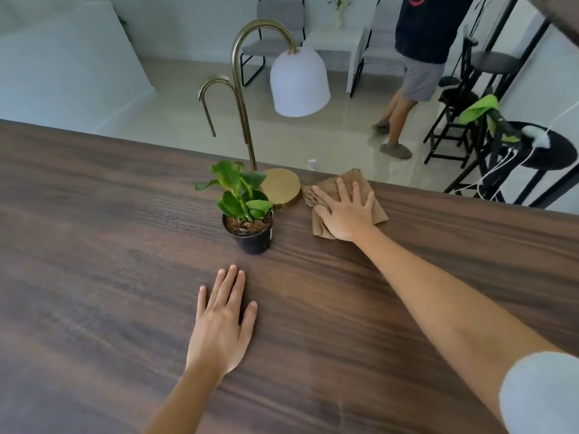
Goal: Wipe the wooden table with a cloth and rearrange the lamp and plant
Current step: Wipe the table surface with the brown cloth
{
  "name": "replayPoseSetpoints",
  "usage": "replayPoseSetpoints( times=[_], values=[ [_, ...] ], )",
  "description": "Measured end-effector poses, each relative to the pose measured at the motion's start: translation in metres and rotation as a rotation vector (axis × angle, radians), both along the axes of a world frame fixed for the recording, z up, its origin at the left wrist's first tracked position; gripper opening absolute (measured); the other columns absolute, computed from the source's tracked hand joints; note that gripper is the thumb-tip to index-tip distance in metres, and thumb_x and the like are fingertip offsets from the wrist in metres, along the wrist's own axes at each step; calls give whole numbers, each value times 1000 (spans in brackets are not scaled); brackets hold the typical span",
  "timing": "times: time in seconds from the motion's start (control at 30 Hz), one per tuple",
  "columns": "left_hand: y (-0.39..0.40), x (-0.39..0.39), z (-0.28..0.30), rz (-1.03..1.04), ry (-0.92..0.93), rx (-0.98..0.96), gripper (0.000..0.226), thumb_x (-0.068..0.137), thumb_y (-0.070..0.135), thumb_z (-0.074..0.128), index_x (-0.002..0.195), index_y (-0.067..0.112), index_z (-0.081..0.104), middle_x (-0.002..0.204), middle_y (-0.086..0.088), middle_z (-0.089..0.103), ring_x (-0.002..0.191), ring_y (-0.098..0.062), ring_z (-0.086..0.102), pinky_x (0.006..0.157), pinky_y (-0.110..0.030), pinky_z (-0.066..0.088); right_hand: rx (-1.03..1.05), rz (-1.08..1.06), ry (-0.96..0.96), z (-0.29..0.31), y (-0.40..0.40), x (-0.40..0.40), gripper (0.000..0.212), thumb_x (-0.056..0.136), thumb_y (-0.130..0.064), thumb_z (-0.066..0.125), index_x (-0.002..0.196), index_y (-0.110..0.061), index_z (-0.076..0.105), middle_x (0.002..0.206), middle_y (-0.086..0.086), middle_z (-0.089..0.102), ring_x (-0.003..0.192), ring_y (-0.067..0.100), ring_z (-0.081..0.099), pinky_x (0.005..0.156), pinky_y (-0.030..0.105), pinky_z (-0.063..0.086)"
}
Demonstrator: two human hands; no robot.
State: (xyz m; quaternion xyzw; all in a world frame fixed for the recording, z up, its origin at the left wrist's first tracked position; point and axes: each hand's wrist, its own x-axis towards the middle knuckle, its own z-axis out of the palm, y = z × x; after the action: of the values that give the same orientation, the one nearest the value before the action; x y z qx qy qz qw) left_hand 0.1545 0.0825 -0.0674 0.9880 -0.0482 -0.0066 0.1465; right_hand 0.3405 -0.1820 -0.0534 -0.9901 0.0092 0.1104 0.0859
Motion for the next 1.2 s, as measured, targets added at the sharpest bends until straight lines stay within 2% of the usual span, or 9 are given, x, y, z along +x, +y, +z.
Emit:
replayPoseSetpoints(
  times=[0.23,0.4,0.47,0.57,0.7,0.8,0.9,1.03,1.2],
  values=[
    [0,0,5,-14,-1,-40,60,99,44,25,152,16,17,162,1,8,149,-15,-4,120,-44,-4,-13,69,-110,-11,-34,-290,56,93,-68,9,148,-56,7,164,-1,10,151,35,5,117,60,12],
    [28,-10,24,136,-58,-609,48,97,19,47,144,13,40,156,-1,31,147,-14,13,121,-42,9,-174,-219,-29,0,-93,-334,67,85,-79,4,148,-56,7,162,5,22,143,46,26,107,63,31],
    [63,-20,25,121,-93,-490,47,96,19,48,142,12,43,155,-3,33,147,-17,16,120,-45,14,-142,-412,-6,6,-89,-286,67,78,-81,-5,143,-63,-8,165,8,6,144,50,13,112,67,19],
    [128,-40,15,185,-97,-90,52,97,32,44,145,15,37,159,-6,22,149,-26,4,115,-56,4,-35,-574,27,11,-48,-196,79,69,-83,-10,144,-60,-12,164,11,-11,144,54,-9,113,69,-2],
    [167,-58,2,287,37,83,62,96,52,20,152,25,15,162,-5,7,149,-25,-5,116,-58,3,-31,-242,4,4,97,-167,62,88,-74,8,146,-57,-6,163,12,-14,144,51,-12,112,70,-6],
    [163,-57,0,280,46,95,63,96,52,20,152,24,12,162,-5,6,149,-24,-3,117,-56,3,37,49,-82,-4,189,-230,57,93,-66,21,147,-56,5,165,11,-5,146,50,-8,112,71,-5],
    [164,-56,-1,276,51,112,64,96,52,18,153,24,10,162,-5,4,149,-25,-4,116,-57,2,80,233,-198,-7,188,-315,53,95,-61,31,147,-53,23,164,5,16,149,42,9,114,67,11],
    [164,-56,-1,272,62,108,64,96,51,17,153,24,8,162,-6,3,149,-25,-4,116,-58,2,-21,-26,-150,-3,74,-388,59,91,-72,17,147,-54,23,162,0,20,147,38,21,112,63,24],
    [163,-56,0,267,69,134,64,95,51,14,153,23,7,162,-8,2,149,-27,-4,116,-59,1,-59,-643,-8,8,5,-318,78,75,-85,-4,147,-57,1,165,8,0,147,47,-1,114,67,5]
  ],
)
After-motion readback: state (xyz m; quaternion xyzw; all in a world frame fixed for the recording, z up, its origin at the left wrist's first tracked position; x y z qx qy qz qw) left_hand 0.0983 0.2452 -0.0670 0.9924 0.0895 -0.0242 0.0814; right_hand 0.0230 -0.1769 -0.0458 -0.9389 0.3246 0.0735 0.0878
